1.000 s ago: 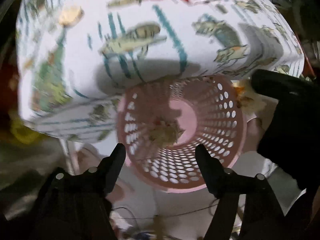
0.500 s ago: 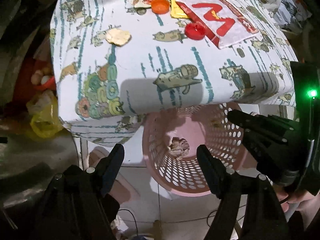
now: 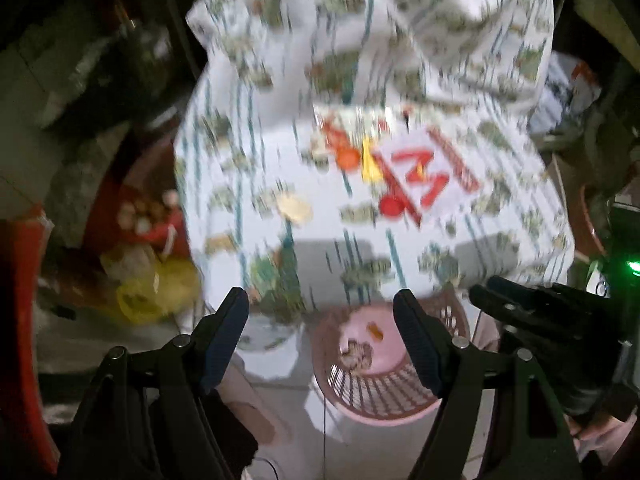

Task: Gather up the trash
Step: 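Grasp the beige paper scrap with the left gripper while the right gripper grasps the red bottle cap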

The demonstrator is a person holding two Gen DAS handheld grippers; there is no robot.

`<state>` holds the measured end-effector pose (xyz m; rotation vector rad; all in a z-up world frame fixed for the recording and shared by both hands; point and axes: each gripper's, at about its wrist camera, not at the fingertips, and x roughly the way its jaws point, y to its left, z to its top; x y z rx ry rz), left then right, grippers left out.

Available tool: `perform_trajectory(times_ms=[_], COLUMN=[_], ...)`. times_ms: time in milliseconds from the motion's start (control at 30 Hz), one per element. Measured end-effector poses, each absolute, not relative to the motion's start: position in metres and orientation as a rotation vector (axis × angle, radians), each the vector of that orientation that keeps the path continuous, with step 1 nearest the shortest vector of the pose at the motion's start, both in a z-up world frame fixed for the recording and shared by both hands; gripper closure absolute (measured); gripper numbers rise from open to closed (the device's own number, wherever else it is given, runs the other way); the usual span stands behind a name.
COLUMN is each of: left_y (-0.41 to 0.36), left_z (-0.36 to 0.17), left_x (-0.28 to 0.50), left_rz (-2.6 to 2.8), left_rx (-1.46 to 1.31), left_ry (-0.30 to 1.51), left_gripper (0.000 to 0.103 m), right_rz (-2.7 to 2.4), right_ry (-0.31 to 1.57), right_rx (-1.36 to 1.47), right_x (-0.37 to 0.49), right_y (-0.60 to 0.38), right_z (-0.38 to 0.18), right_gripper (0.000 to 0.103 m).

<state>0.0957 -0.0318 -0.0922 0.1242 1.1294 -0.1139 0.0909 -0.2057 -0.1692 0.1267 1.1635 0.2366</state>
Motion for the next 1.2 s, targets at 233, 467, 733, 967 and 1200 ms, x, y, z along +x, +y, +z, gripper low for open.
perform_trajectory(times_ms=[233, 467, 733, 967, 1200], left_y=[-0.021, 0.003, 0.027, 0.034, 0.039], left_z=[-0.041, -0.039, -0.079, -0.088, -0.093], left_x=[0.159, 0.192, 0.225, 0.238, 0.244], left_rz=[-0.078, -0.043, 0.014, 0.000, 0.025], left_rx=[0.143, 0.087, 0.080, 0.058, 0.069], left_ry=[1.036, 0.994, 1.098, 1.129, 1.147], left_gripper=[0.013, 0.005, 0.005, 0.005, 0.005], right_rz=[0.233, 0.265, 0.408, 0.401, 0.302], right_ry=[1.005, 0.962, 1.162, 1.287, 1.333], right_rx=[0.041, 0.032, -0.024, -0.077, -0.078], right_x=[0.130, 0.163, 0.169, 0.187, 0.205], right_y=[-0.210, -0.210, -0.161, -0.128, -0.133], right_z=[-0.085, -0.073, -0.138, -0.186, -0.209], right_gripper=[0.058, 0.045, 0.045, 0.046, 0.048])
